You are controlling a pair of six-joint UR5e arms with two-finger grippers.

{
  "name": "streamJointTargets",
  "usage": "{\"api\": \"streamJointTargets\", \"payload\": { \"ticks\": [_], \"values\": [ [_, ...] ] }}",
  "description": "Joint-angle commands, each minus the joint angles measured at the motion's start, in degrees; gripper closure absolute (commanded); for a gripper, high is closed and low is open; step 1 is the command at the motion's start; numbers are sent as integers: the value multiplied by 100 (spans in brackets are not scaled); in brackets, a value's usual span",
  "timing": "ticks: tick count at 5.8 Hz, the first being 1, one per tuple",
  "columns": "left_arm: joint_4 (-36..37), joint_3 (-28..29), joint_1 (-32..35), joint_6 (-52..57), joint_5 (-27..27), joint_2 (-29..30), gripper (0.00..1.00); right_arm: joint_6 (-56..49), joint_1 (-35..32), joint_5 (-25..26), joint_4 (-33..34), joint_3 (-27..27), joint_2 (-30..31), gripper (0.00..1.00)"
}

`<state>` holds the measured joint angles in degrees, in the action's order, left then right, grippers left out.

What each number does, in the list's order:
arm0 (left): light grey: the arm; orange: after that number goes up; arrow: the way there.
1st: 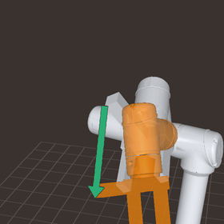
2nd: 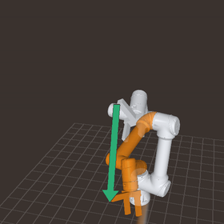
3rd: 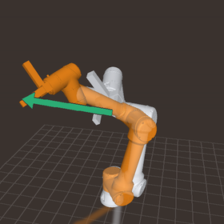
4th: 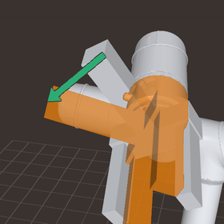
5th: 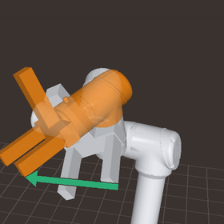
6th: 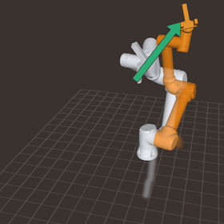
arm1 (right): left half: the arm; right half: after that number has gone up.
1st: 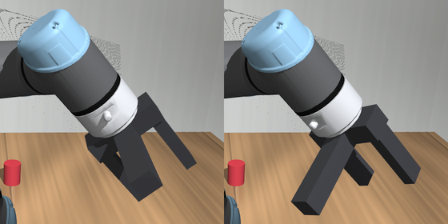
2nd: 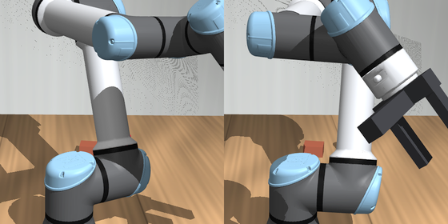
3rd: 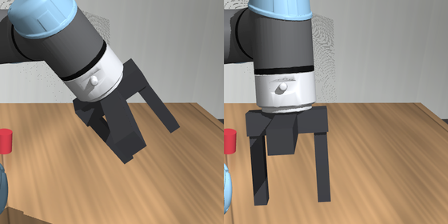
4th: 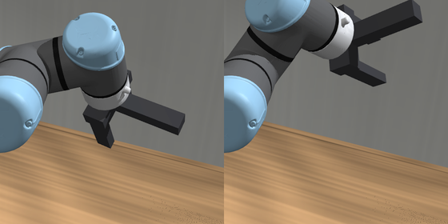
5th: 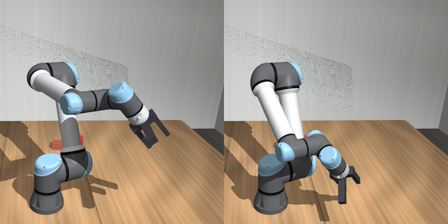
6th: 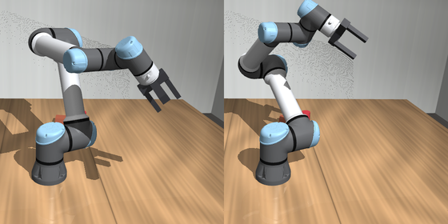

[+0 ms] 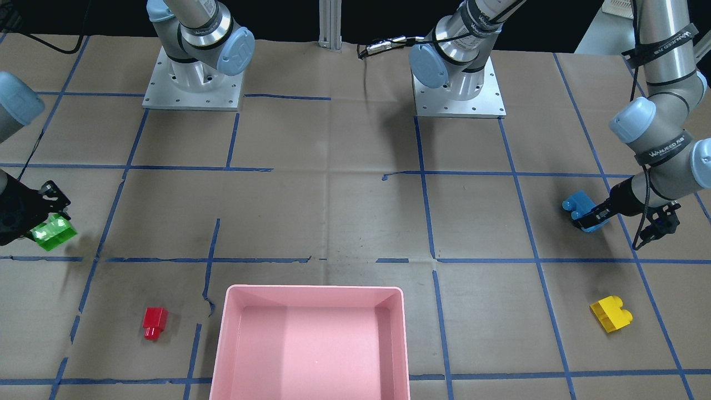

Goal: Put all blocks into box

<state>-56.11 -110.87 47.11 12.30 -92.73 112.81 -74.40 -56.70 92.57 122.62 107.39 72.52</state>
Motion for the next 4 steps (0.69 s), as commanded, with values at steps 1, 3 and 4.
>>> {"api": "streamJointTargets", "payload": {
  "ticks": [1, 3, 4],
  "values": [
    [21, 30, 0, -17, 9, 4, 65, 1063, -382, -11, -1731, -1361, 114, 58],
    [-92, 144, 148, -601, 462, -484, 70, 2974, -971, -150, -3807, -2831, 193, 58],
    [-398, 232, 567, -1510, 840, -862, 71, 3907, -1357, -238, -4146, -3116, 219, 58]
  ]
}}
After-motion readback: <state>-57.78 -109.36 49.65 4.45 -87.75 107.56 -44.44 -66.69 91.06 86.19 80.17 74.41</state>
